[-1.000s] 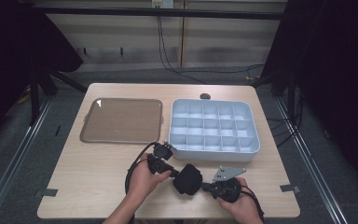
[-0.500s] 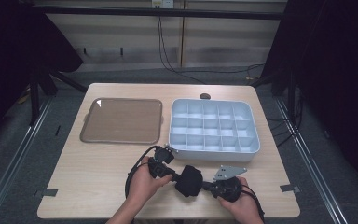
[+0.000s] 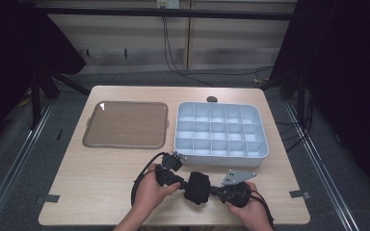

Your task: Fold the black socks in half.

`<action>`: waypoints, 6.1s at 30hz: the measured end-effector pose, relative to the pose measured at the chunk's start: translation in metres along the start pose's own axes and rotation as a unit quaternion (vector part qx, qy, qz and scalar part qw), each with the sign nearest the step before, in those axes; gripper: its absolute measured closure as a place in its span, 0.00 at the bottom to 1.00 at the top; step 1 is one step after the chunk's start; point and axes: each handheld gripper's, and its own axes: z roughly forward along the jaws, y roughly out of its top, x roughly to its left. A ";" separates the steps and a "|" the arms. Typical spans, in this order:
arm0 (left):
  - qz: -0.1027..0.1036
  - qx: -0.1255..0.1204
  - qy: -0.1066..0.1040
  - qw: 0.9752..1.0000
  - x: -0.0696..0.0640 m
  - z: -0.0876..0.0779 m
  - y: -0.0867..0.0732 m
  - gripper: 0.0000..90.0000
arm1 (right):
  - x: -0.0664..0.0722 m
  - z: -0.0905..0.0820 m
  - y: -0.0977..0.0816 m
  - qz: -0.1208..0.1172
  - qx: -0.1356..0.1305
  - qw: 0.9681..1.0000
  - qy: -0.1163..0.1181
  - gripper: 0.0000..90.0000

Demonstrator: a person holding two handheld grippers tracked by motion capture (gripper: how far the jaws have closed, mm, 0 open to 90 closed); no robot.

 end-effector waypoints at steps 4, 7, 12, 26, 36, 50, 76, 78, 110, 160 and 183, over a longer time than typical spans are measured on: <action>0.003 -0.003 -0.005 1.000 -0.003 0.003 0.001 0.73 | -0.004 -0.002 0.000 0.005 -0.005 1.000 -0.005 1.00; 0.006 -0.002 -0.006 1.000 -0.005 0.004 0.003 0.73 | -0.008 -0.004 0.000 0.009 -0.007 1.000 -0.011 1.00; 0.011 -0.003 -0.011 1.000 -0.010 0.008 0.007 0.72 | -0.013 -0.006 -0.001 0.015 -0.009 1.000 -0.022 1.00; 0.018 -0.006 -0.005 1.000 -0.008 0.004 0.004 0.66 | -0.018 -0.010 -0.001 0.018 -0.007 0.999 -0.037 0.96; 0.024 -0.028 -0.004 0.999 -0.006 -0.004 0.003 0.62 | -0.016 -0.014 0.003 0.015 0.004 0.998 -0.059 0.91; 0.062 -0.022 -0.005 0.998 -0.030 0.012 0.022 0.68 | -0.016 -0.012 0.002 0.011 0.006 0.998 -0.058 0.90; 0.064 -0.019 0.011 0.998 -0.027 0.014 0.018 0.61 | -0.019 -0.014 0.000 0.014 0.010 0.998 -0.064 0.86; 0.064 -0.018 0.012 0.998 -0.025 0.012 0.017 0.59 | -0.019 -0.014 0.000 0.014 0.010 0.998 -0.064 0.86; 0.063 -0.031 0.037 0.997 -0.003 -0.010 -0.001 0.51 | -0.013 -0.035 0.028 0.024 0.003 0.998 -0.064 0.69; 0.040 -0.058 0.063 0.996 0.035 -0.024 -0.039 0.43 | -0.014 0.001 0.007 0.172 0.006 0.985 -0.023 0.56; 0.042 -0.072 0.060 0.995 0.044 -0.026 -0.046 0.40 | -0.013 -0.002 0.016 0.205 0.025 0.978 -0.006 0.81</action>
